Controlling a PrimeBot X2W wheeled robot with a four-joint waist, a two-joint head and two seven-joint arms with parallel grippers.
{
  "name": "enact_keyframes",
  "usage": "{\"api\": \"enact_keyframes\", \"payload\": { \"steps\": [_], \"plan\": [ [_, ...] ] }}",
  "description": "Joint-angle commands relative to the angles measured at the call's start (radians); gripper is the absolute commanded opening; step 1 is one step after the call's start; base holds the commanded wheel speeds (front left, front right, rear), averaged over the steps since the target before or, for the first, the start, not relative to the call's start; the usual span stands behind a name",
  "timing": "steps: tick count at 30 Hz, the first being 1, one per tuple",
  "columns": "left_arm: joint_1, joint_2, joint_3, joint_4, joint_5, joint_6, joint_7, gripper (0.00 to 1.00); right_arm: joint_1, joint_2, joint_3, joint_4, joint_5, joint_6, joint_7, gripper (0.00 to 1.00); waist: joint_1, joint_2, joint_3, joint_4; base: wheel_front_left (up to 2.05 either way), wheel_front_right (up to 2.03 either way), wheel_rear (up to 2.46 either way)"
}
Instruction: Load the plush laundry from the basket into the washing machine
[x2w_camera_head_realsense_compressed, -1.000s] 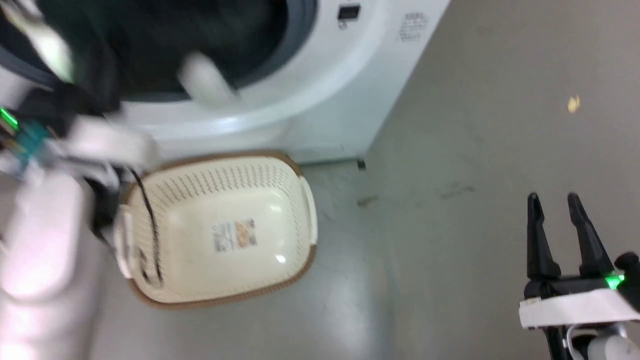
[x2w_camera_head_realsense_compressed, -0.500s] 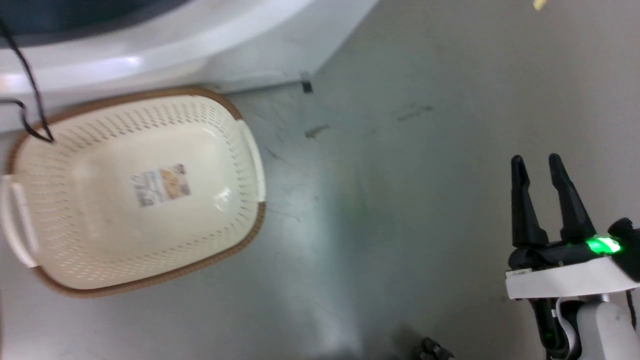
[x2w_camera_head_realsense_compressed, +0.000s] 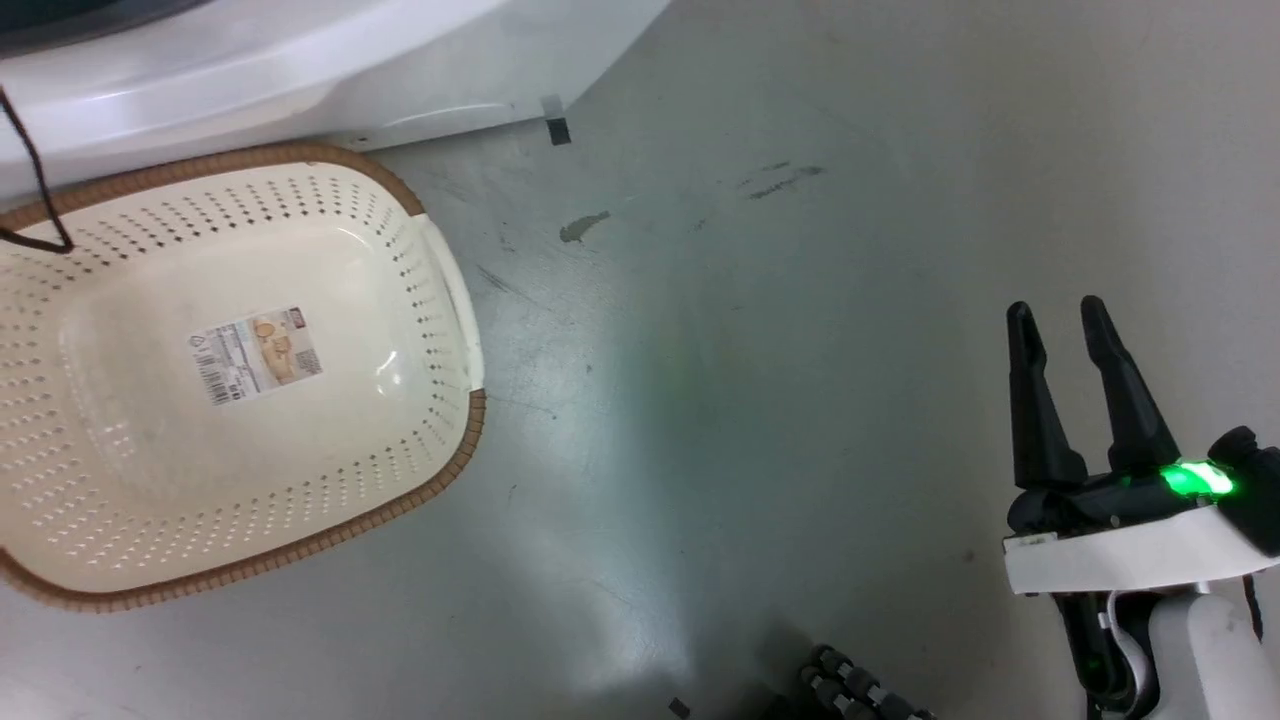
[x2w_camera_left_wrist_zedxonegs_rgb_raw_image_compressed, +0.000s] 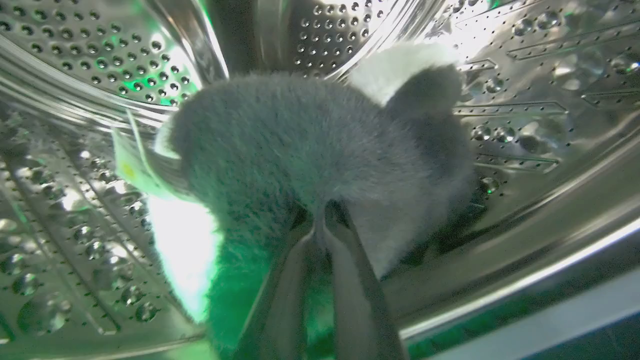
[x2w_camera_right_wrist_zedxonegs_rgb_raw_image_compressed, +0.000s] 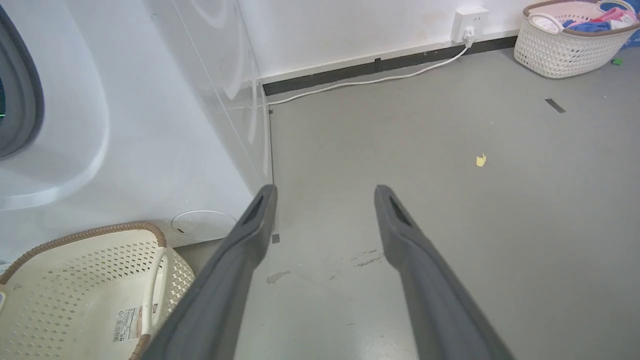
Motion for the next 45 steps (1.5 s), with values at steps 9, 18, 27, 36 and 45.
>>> {"api": "enact_keyframes", "payload": {
  "steps": [9,18,27,36,45],
  "plan": [
    [0.079,-0.072,-0.022,0.100,-0.024,0.007,-0.157,1.00,-0.009,0.000,-0.053,-0.011,-0.066,-0.001,-0.004,1.00,-0.0001,-0.0001,-0.125,0.077,0.00,0.00,0.00],
    [0.333,-0.199,-0.004,0.103,-0.107,0.001,-0.310,1.00,0.059,0.000,-0.123,-0.029,-0.176,-0.001,-0.004,1.00,-0.0001,-0.0001,-0.378,0.202,0.00,0.00,0.00],
    [0.728,-0.297,0.079,-0.313,-0.159,0.026,-0.312,1.00,0.142,0.000,-0.145,-0.032,-0.237,-0.001,-0.004,1.00,-0.0001,-0.0001,-0.562,0.325,0.00,0.00,0.00],
    [1.118,-0.389,0.197,-0.625,-0.194,0.073,-0.313,1.00,0.207,0.000,-0.115,-0.028,-0.238,-0.001,-0.004,1.00,-0.0001,-0.0001,-0.666,0.393,0.00,0.00,0.00],
    [1.366,-0.445,0.191,-0.734,-0.130,0.078,-0.313,1.00,0.265,0.000,-0.083,-0.012,-0.241,-0.001,-0.004,1.00,-0.0001,-0.0001,-0.726,0.431,0.00,0.00,0.00]
  ]
}}
